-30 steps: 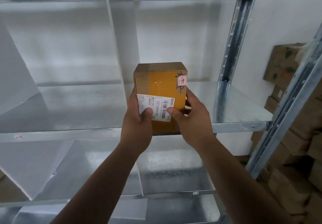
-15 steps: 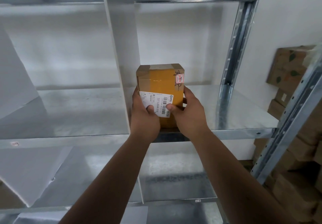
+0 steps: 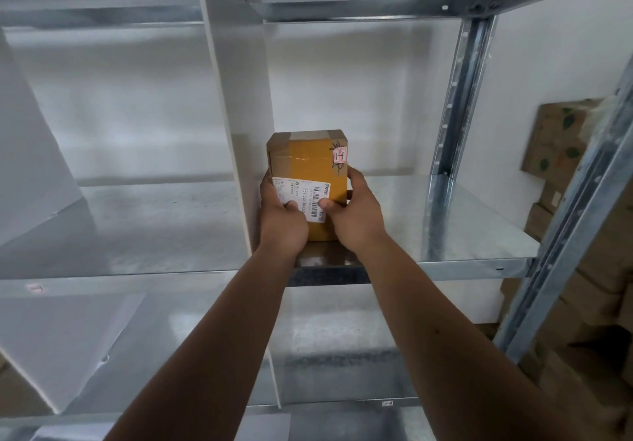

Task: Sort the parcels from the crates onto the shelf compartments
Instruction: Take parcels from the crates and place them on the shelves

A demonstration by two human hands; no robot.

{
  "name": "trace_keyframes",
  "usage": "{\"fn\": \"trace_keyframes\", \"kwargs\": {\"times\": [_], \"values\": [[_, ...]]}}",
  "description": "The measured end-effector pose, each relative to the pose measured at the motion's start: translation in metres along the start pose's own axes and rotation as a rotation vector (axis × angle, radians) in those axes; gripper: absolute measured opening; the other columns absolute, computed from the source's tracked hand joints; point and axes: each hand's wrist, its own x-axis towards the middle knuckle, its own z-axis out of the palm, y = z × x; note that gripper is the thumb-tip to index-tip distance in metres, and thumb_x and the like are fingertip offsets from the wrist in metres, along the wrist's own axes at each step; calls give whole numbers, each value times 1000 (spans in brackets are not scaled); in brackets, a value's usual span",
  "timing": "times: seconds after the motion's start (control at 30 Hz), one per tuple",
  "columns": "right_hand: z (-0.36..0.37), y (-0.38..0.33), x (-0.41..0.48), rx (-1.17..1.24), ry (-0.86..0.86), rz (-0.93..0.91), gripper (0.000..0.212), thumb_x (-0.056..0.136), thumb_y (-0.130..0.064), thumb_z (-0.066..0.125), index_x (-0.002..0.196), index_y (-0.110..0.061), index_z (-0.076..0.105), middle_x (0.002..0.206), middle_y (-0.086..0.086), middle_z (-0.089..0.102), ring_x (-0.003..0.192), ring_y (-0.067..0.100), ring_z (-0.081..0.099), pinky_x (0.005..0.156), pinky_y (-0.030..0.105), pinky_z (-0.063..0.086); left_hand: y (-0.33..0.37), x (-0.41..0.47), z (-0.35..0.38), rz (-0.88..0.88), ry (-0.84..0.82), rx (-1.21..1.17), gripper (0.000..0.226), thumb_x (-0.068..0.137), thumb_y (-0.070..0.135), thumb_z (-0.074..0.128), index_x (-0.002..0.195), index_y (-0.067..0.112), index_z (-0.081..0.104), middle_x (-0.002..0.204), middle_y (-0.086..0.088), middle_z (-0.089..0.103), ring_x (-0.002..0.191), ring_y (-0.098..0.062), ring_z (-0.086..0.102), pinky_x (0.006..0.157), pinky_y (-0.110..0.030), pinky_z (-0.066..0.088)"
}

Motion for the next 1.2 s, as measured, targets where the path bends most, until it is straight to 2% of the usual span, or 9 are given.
{"fn": "trace_keyframes", "kwargs": {"times": [0.17,0.33,0.57,0.73,0.87,0.97,1.03,1.1,1.2], "values": [[0,-1,2,32,-12,21,73,102,-19,71,161,-35,32,148,2,60,131,28,62,107,45,55,3,-1,-2,-2,-7,22,62,111,10,37,163,38,16,153,-4,52,120,-21,58,89,-33,52],[2,-5,-2,10,-7,-12,67,103,-13,67,160,-28,34,147,6,62,132,31,63,106,44,55,6,-4,-2,10,-3,39,60,110,10,39,158,39,21,150,-4,54,127,-28,59,104,-49,56],[-3,-15,-12,-4,-51,-2,74,103,-13,68,164,-31,29,152,6,59,136,34,60,111,49,51,17,-22,-5,-29,28,44,52,109,15,42,156,32,28,149,-4,54,129,-30,58,94,-37,48],[-14,-10,-25,-20,-86,92,91,102,-20,72,169,-32,13,165,6,45,144,35,52,116,51,46,12,-40,-7,-81,6,86,65,106,12,47,163,25,20,155,-4,49,135,-34,54,106,-47,51],[-23,6,-42,27,-80,107,75,102,-23,70,165,-29,29,165,5,45,144,34,52,118,50,46,5,-57,-9,-11,37,32,67,103,5,49,162,26,24,153,-2,49,133,-30,54,88,-30,51],[-28,17,-59,70,-86,79,53,103,-23,68,151,-29,47,156,2,55,135,30,60,115,48,50,-1,-76,-15,84,-2,-65,63,99,0,51,153,29,38,147,2,53,128,-23,54,87,-25,52],[-29,21,-71,130,-93,17,28,105,-23,66,130,-31,56,144,-1,64,125,26,66,112,46,53,-5,-92,-20,135,-25,-75,49,102,5,53,144,29,45,145,4,55,126,-21,55,89,-18,52],[-26,25,-83,198,-84,-37,16,106,-24,64,121,-25,63,131,-6,71,115,22,71,106,43,58,-12,-107,-25,157,-27,-96,34,103,20,58,135,28,51,142,6,59,124,-20,59,84,-9,50],[-13,22,-104,295,-120,-58,27,104,-36,64,125,-20,66,126,-7,73,113,21,72,102,43,61,-22,-131,-33,102,2,-179,32,102,39,63,134,36,58,132,18,65,122,-9,62,101,-26,51]]}}
